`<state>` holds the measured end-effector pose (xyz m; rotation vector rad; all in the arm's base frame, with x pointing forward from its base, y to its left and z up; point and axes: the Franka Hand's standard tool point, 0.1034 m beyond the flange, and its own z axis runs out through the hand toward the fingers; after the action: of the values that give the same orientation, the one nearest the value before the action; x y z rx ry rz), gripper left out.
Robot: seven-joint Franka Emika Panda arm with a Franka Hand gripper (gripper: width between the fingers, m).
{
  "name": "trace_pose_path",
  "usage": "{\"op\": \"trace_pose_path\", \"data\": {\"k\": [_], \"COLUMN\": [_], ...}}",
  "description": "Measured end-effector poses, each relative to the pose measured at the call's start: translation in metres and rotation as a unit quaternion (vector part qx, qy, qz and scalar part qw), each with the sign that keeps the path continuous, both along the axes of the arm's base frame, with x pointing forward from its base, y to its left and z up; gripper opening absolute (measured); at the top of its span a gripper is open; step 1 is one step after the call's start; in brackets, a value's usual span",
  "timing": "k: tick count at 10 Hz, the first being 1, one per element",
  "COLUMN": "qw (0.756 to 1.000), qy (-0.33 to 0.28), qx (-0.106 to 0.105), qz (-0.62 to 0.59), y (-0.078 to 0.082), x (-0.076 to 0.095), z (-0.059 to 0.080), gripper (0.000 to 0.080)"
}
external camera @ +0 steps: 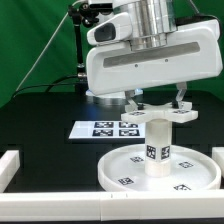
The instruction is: Assemble round table
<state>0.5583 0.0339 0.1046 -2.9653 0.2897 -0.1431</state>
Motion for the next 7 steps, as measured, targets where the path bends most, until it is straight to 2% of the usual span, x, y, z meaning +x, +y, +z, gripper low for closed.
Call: {"op": "trace_pose_path", "data": {"k": [5,7], "qw": [0.987,0.958], "qy": [0.024,0.041], "qx": [0.022,0.051], "qz": [-0.158,-0.279], "y": [0.0022,0.0011], "x": [-0.0001,-0.0009], "z": [-0.0001,-0.0009], "gripper": [0.0445,0.0445]}}
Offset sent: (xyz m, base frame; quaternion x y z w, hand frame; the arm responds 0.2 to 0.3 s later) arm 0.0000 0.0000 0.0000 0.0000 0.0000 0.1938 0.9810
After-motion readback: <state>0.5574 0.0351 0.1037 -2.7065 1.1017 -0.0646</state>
